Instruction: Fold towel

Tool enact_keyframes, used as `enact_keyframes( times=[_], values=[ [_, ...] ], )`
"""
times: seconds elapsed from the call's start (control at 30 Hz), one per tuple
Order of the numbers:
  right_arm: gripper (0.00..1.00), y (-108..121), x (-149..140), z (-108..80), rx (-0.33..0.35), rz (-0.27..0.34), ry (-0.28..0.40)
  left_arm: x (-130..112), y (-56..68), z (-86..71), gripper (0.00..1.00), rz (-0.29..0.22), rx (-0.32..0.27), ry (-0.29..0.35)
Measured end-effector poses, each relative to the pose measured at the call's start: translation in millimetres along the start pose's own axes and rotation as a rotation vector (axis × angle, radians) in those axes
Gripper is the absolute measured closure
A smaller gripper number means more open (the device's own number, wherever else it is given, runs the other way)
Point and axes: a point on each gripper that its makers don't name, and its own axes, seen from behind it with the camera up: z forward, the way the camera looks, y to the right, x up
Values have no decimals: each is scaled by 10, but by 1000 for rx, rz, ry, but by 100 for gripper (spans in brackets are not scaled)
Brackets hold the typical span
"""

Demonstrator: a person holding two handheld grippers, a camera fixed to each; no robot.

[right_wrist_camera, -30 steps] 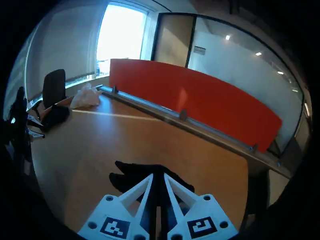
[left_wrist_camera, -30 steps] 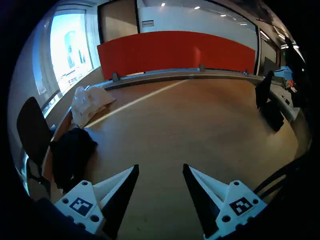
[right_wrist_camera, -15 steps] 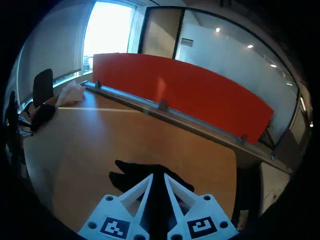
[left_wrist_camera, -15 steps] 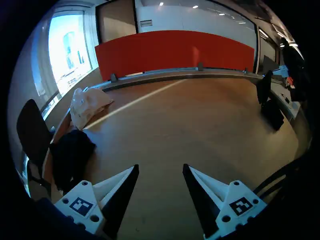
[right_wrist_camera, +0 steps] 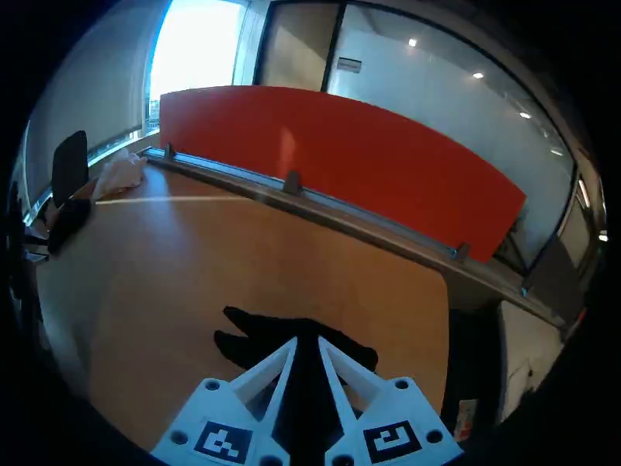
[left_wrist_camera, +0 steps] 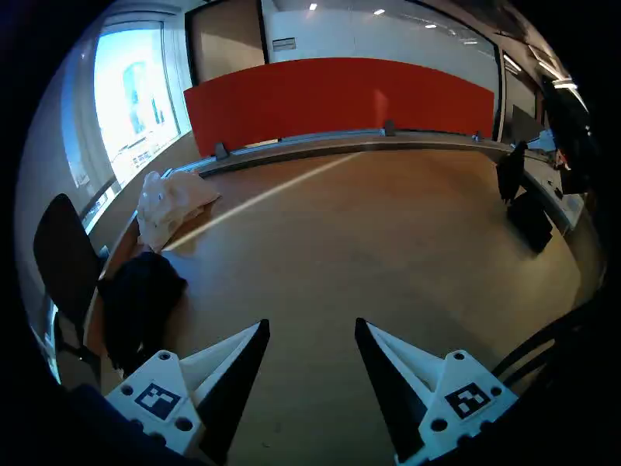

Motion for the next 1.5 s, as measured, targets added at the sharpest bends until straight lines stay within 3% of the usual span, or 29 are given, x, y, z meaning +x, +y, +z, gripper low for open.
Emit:
enact_keyframes(
  times=[0.2,0.4,0.93,1.3,1.5],
  values=[
    [95,34,-122,-23,-7,11,-18,11,20,15,19,3,-3,-1],
    [95,63,-282,-170,-21,26,-33,54,36,27,19,12,-9,3],
    [95,147,-1302,-663,-74,91,-155,86,147,42,19,31,-40,4],
    [95,75,-1806,-765,-101,137,-228,86,136,18,19,33,-40,8],
    [95,124,-2125,-745,-135,194,-284,77,116,2,19,38,-35,6]
  ],
)
